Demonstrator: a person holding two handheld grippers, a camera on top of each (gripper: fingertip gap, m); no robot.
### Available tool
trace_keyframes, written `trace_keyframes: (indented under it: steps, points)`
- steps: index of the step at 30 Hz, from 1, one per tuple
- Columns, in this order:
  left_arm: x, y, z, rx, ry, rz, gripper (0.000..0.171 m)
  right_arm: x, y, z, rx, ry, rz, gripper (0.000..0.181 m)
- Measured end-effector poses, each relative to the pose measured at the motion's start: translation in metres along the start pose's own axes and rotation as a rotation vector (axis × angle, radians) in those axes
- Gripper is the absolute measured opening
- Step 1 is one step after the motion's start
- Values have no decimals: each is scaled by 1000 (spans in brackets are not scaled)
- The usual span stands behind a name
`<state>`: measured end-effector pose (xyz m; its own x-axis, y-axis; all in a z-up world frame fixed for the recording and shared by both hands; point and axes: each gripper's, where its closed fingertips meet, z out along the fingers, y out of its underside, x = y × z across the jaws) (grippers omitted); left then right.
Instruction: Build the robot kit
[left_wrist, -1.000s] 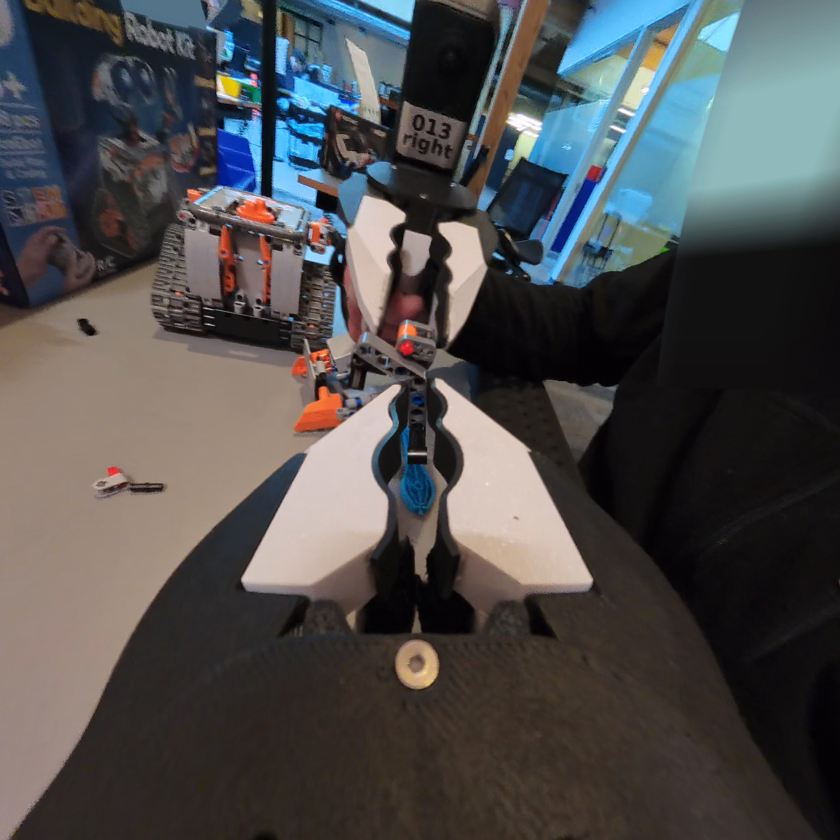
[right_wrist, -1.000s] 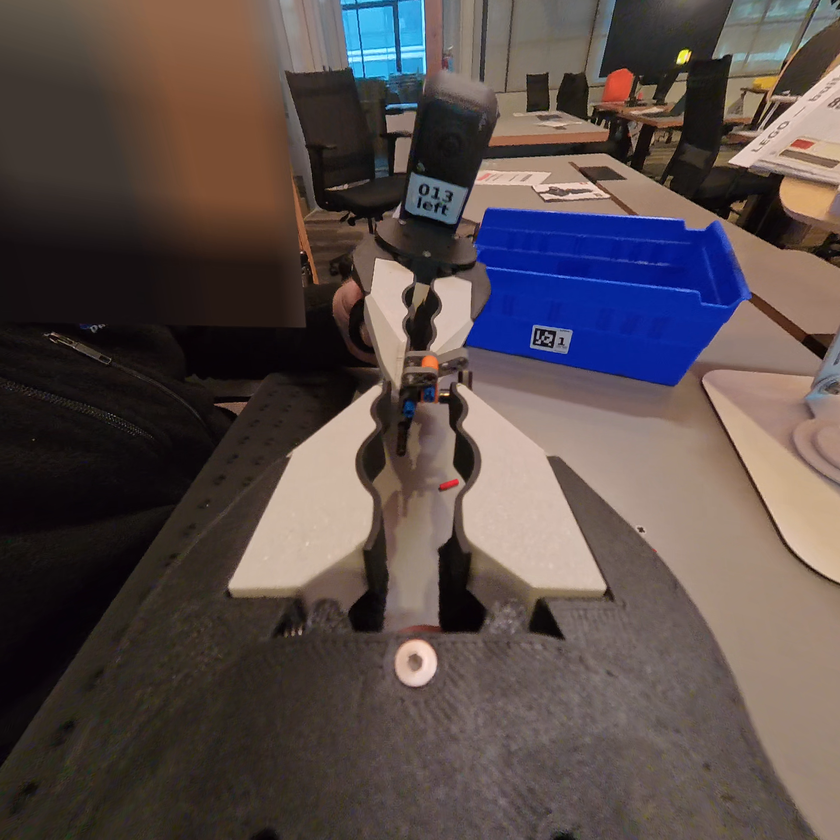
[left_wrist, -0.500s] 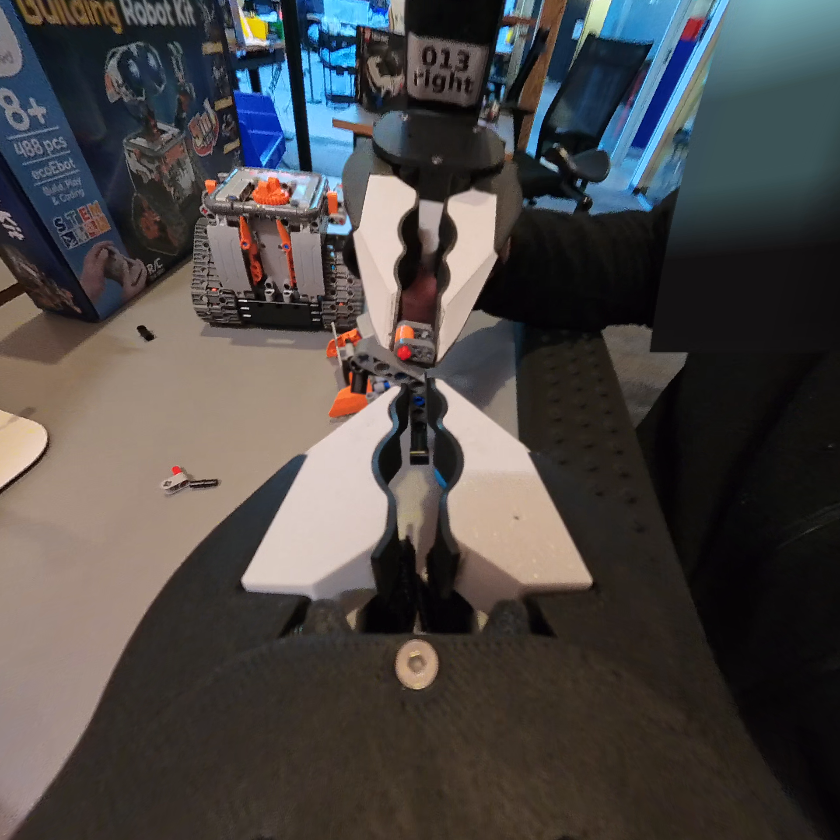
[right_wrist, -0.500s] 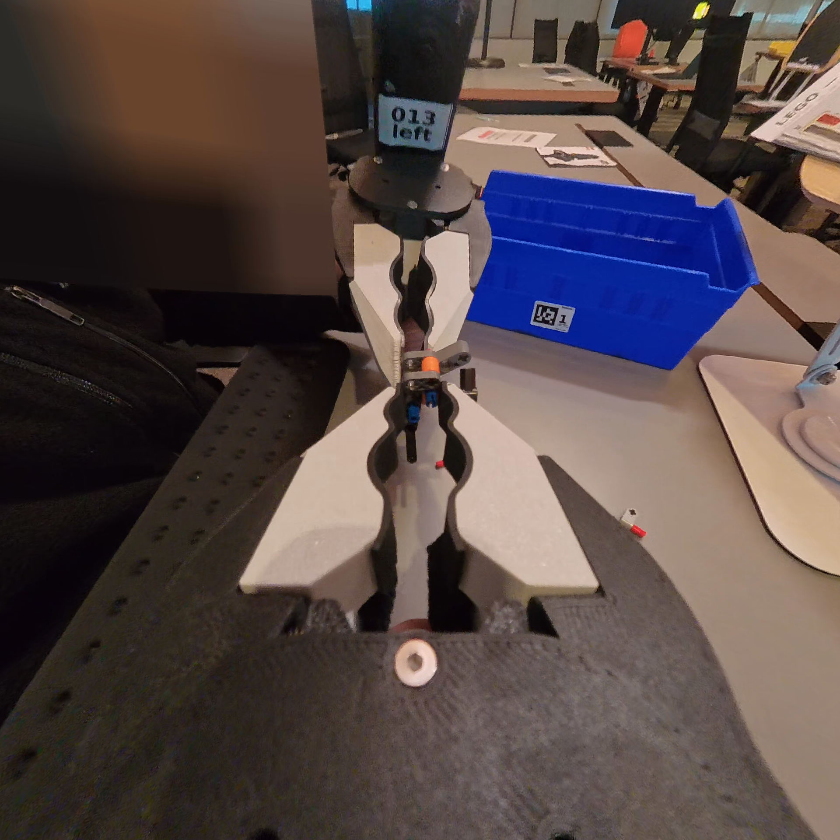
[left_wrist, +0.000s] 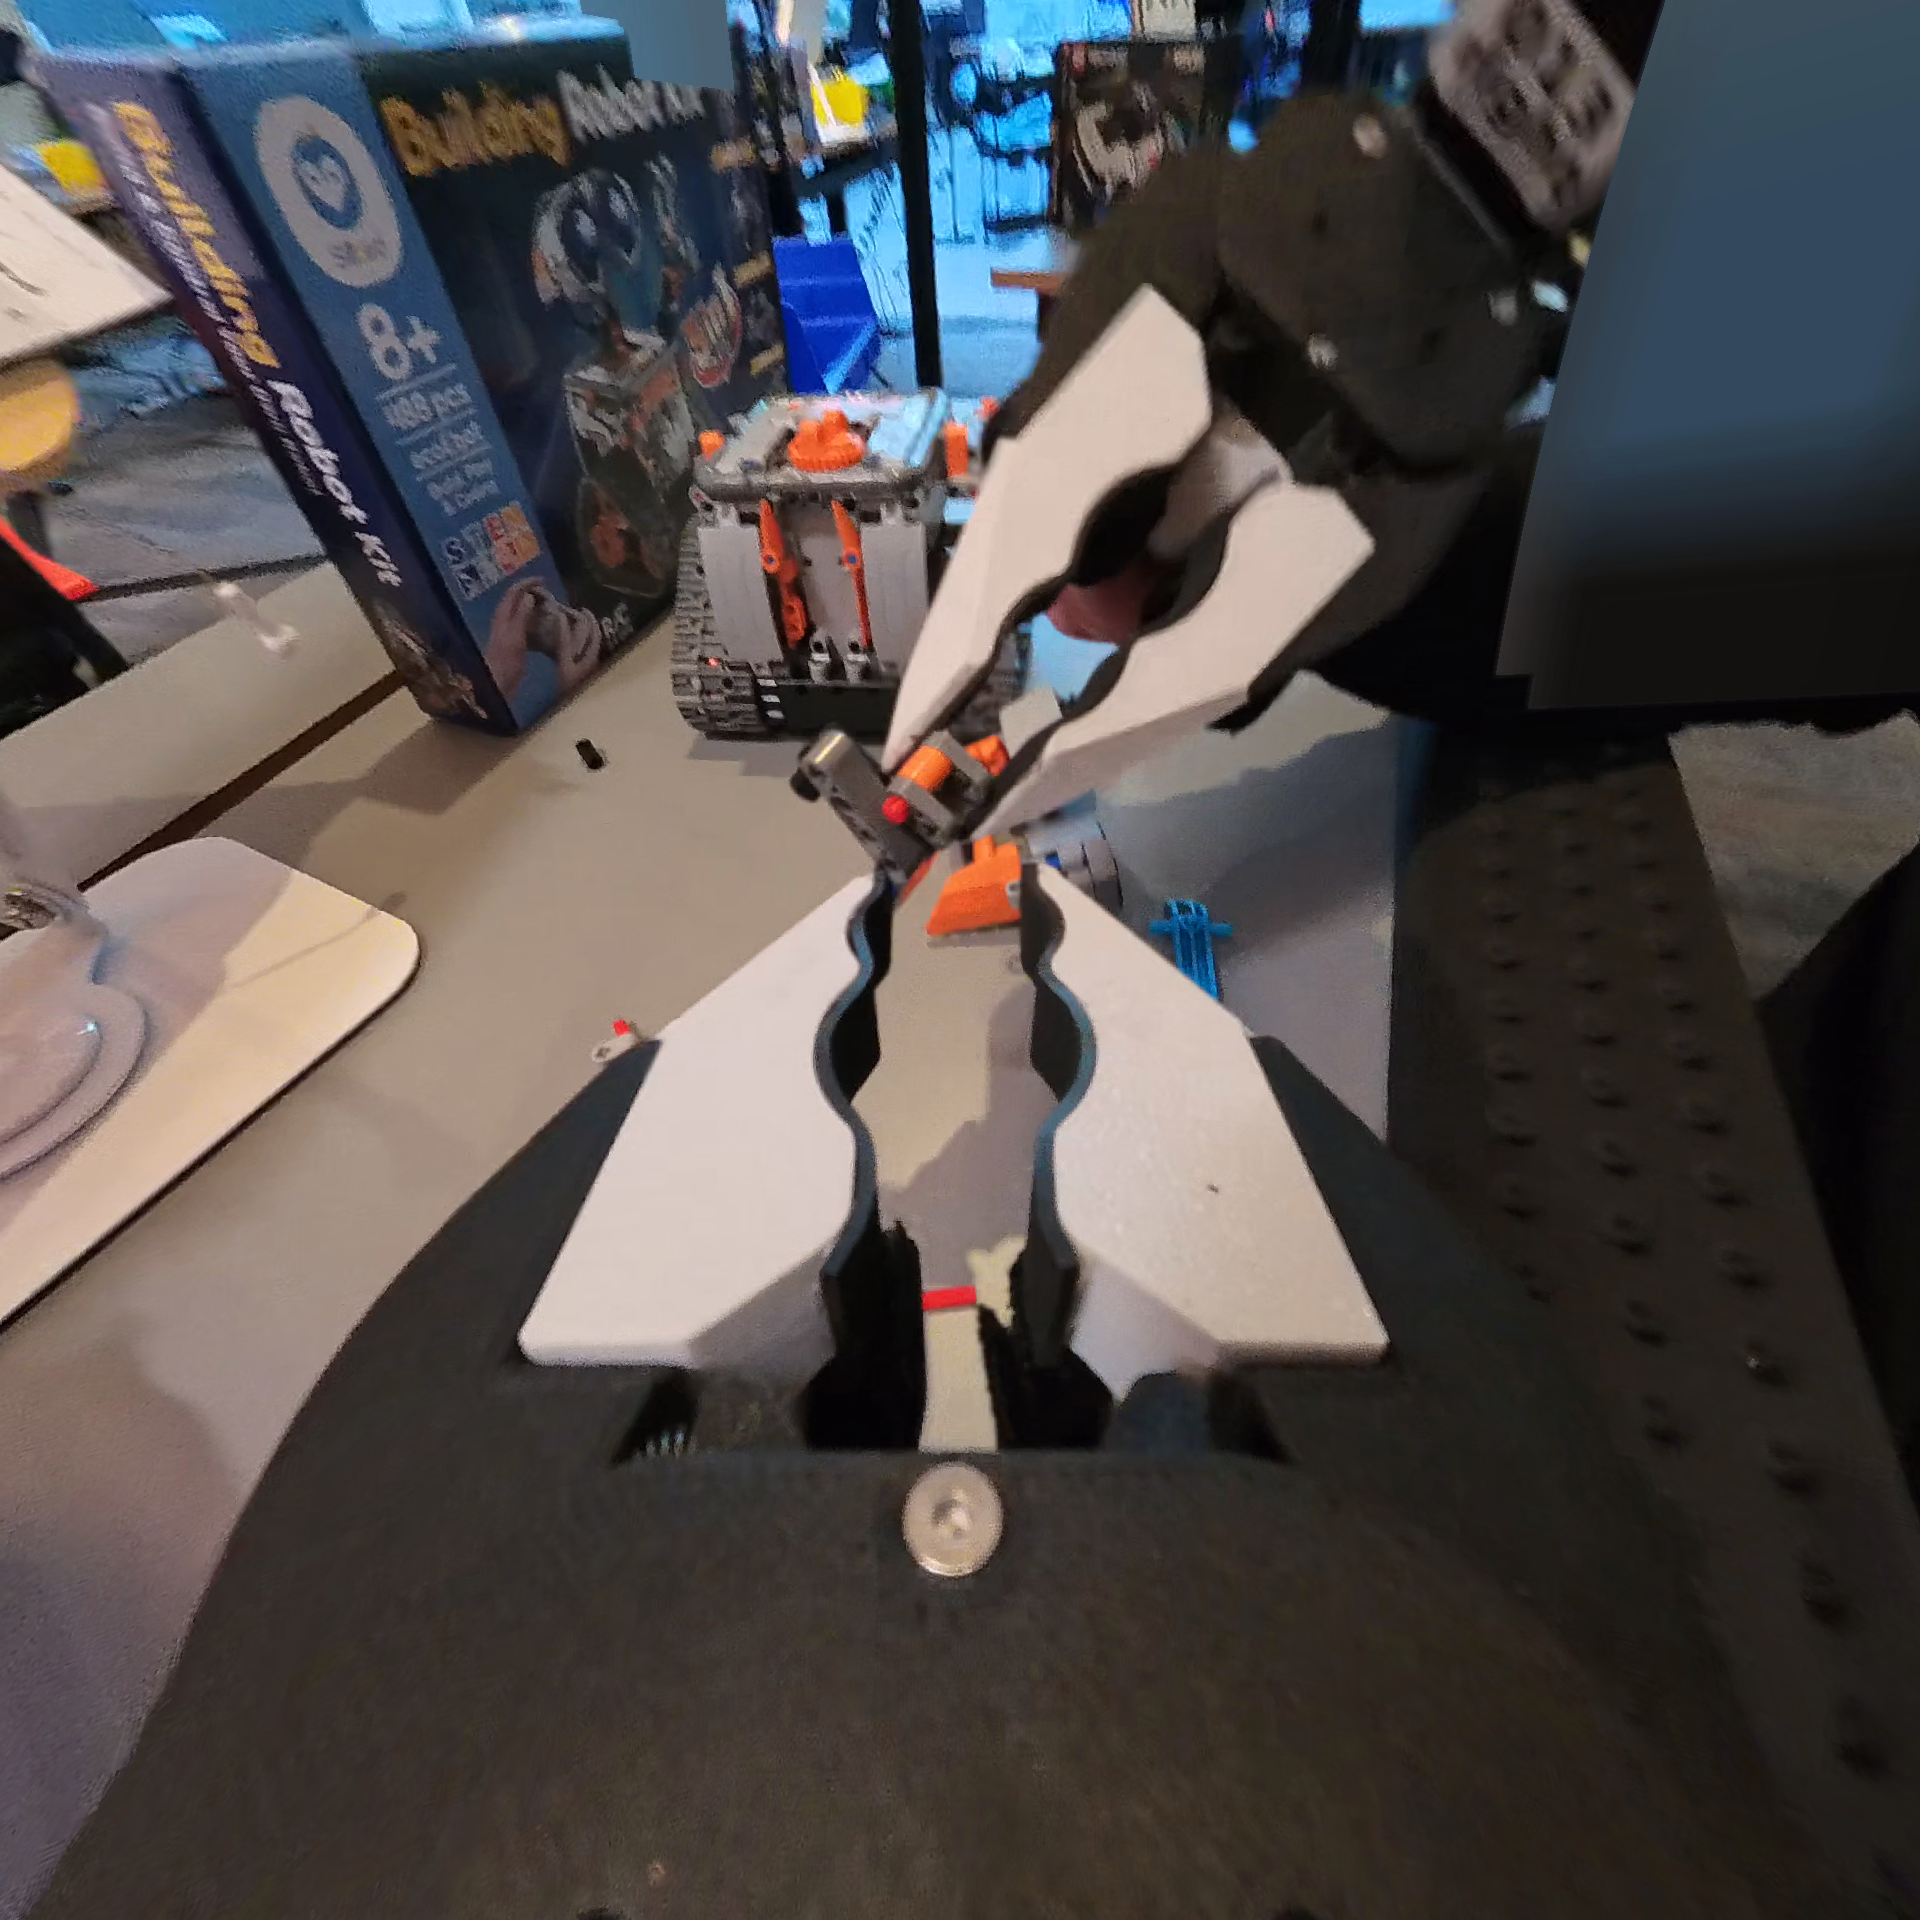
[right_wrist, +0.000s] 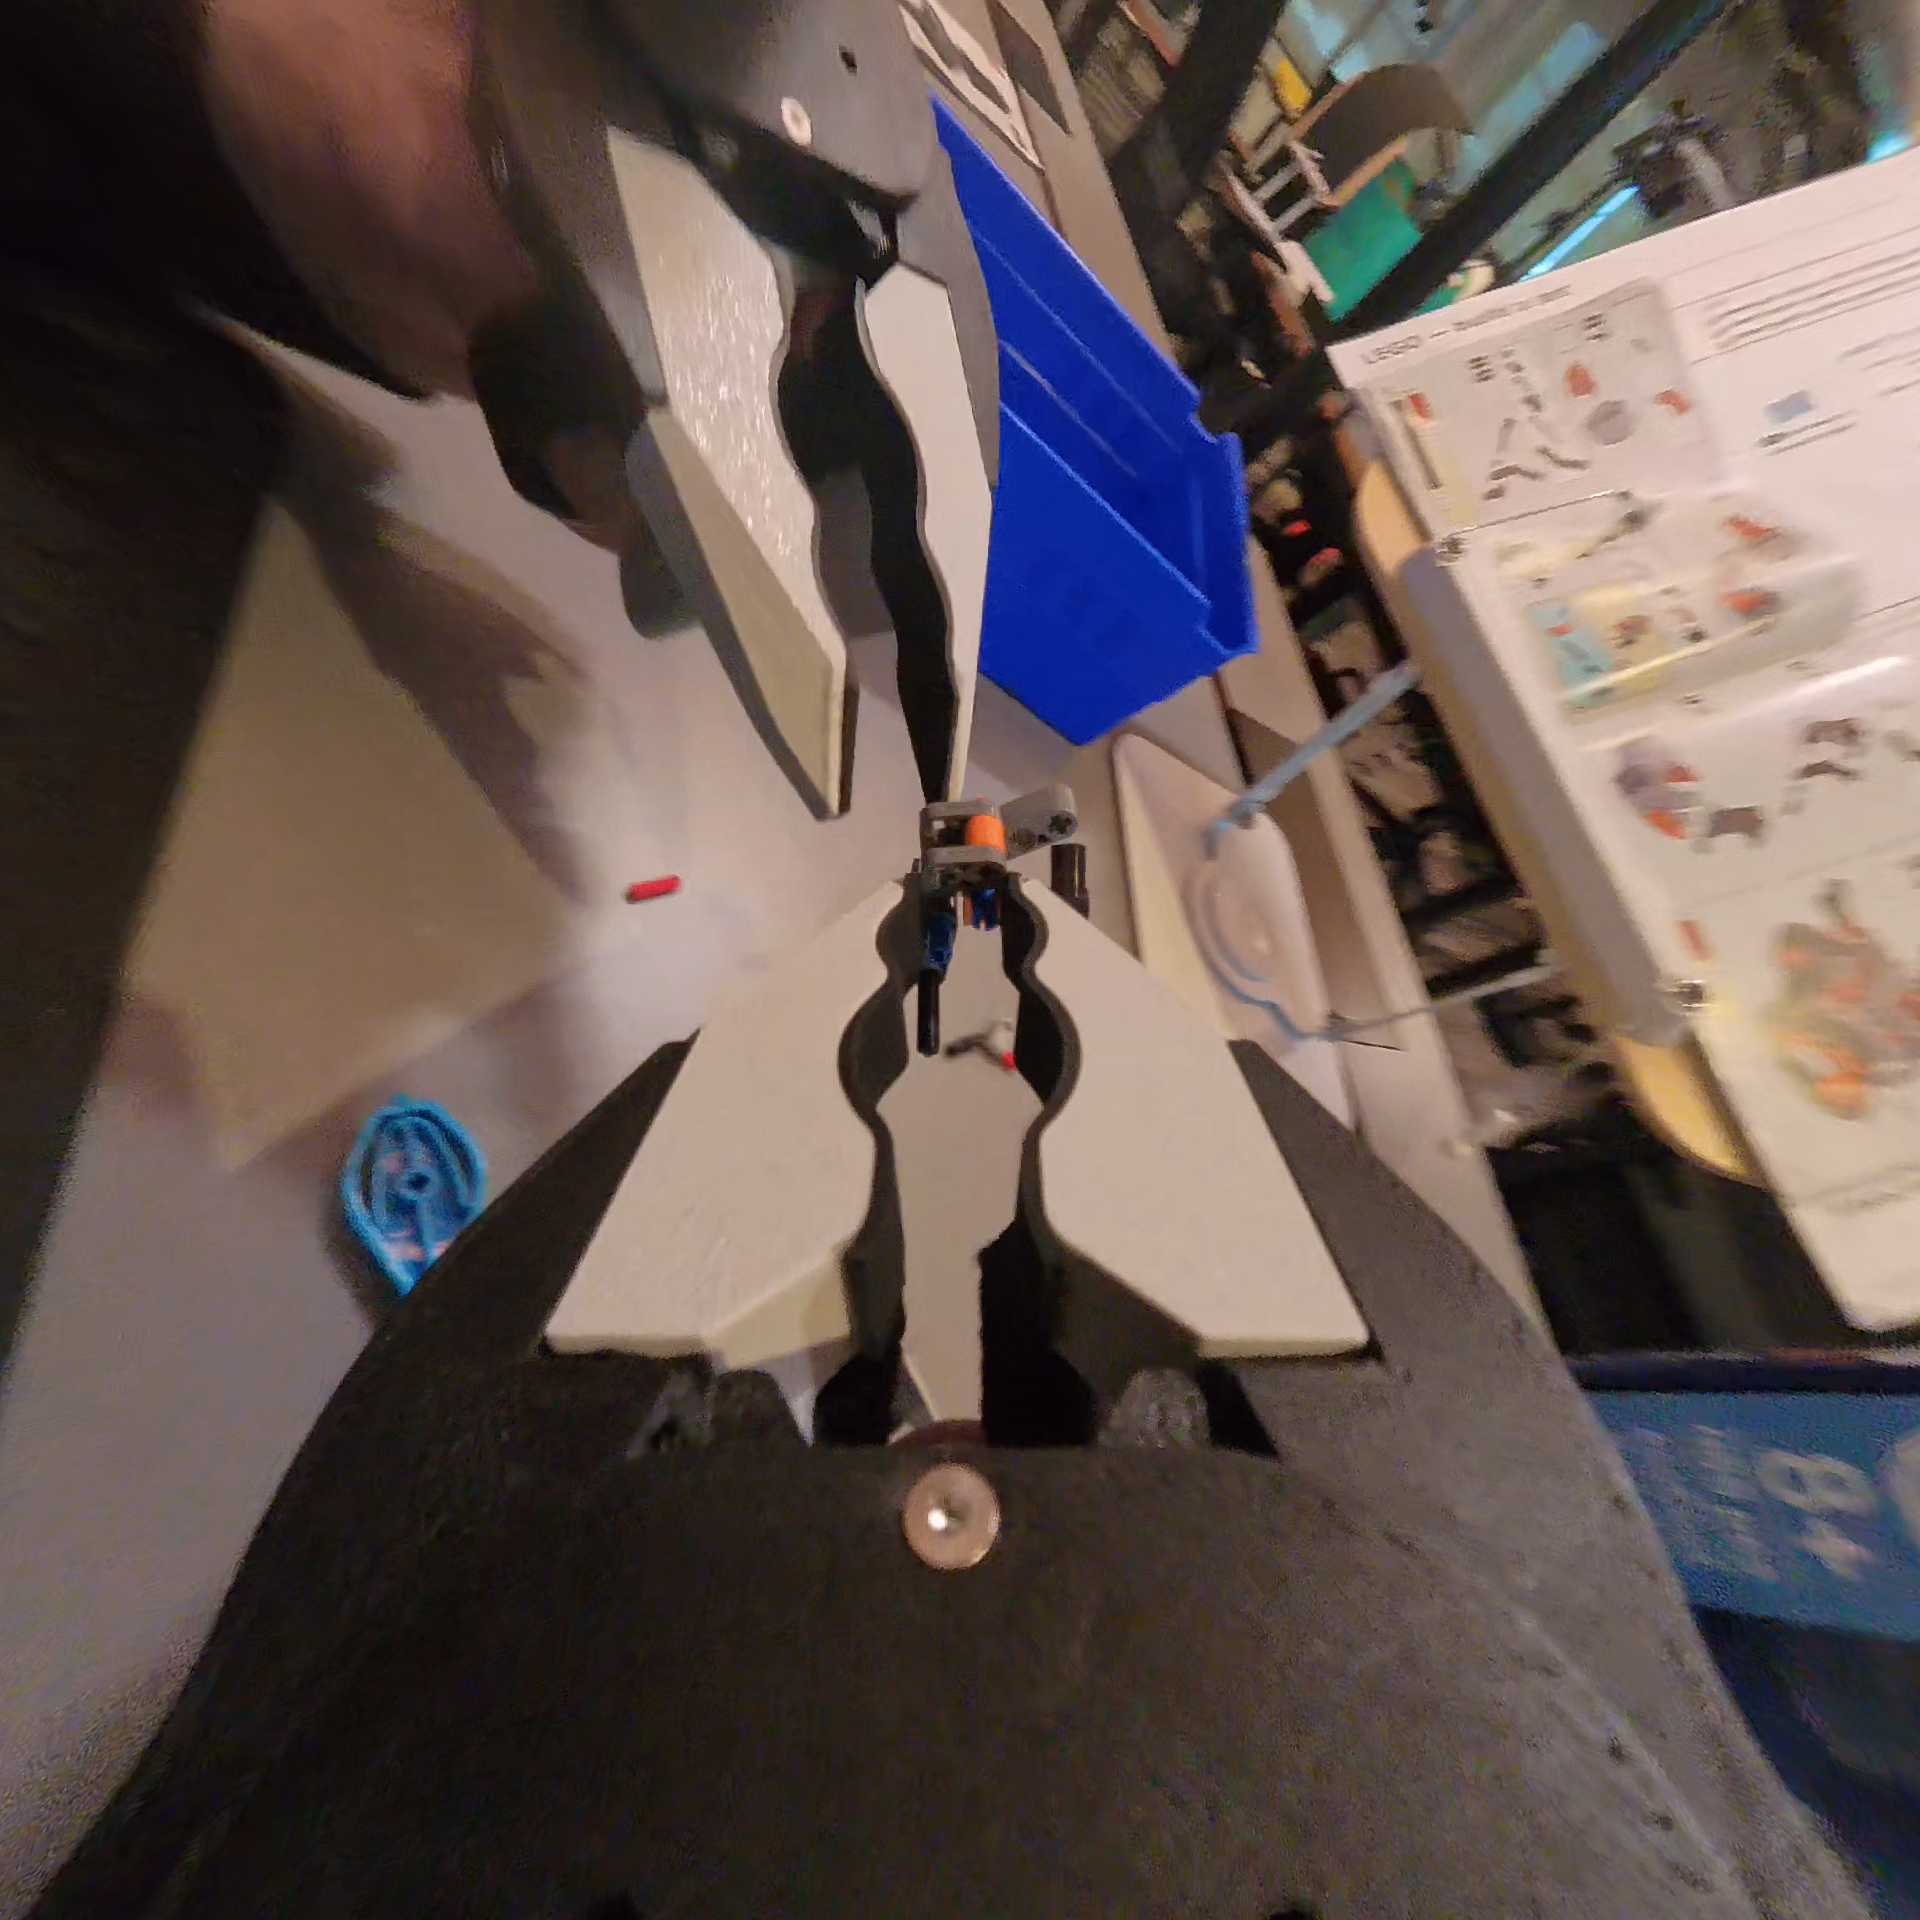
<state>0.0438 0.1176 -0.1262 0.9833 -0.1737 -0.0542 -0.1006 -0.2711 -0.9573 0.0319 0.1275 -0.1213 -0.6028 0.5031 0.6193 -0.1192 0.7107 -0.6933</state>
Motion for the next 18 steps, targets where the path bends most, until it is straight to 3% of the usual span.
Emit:
trace_keyframes:
  steps: [6, 12, 18]
  points:
    - [-9, -7, 3, 4, -100, -21, 37, 5, -3, 1, -119, 176, -244, 13]
    - [-5, -12, 11, -2, -145, -3, 30, 12, -8, -4, -168, 296, -372, 12]
    - [-5, -22, 6, 62, -178, -9, 34, 15, -17, -11, -182, 375, -479, 13]
